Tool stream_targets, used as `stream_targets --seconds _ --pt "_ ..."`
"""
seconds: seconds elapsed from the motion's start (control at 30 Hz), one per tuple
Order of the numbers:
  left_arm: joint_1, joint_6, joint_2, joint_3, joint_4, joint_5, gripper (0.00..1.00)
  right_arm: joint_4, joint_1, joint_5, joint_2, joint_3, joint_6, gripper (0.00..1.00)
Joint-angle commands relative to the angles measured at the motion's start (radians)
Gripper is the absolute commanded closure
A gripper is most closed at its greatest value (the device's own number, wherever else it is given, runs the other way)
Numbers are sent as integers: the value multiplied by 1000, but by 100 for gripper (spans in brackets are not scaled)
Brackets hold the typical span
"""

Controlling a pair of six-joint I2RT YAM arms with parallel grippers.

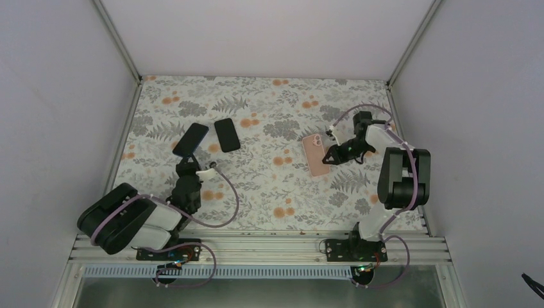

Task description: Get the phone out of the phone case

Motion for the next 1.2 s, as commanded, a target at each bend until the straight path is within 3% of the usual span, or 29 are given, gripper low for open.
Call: stream_targets --seconds 0.0,0.27,0.37,0.5,0.6,0.63,0.67,0.8,0.97,1.17 --pt "57 -25 85 -111 142 52 97 0 -51 -38 22 13 -18 96" --pt "91 18 460 -195 552 94 97 -21 -134 -9 75 34 -64 96" --pt "102 16 593 -178 579 97 97 -15 -144 5 87 34 -67 96" --pt "110 2 620 -182 579 119 94 -9 -161 20 98 30 -79 94" --pt "113 8 610 -185 578 126 81 -11 -170 26 101 30 -87 90" --pt "116 11 608 -185 577 126 72 -11 -172 24 102 30 -89 86" --pt "117 16 609 -184 578 127 62 -10 -175 25 102 32 -90 81" --pt "121 23 614 -184 578 138 40 -1 -179 33 100 29 -90 55" --pt "120 25 566 -204 577 187 14 16 -188 68 71 45 -68 35" --pt "115 60 540 -183 576 208 0 2 -188 99 -7 121 -37 28"
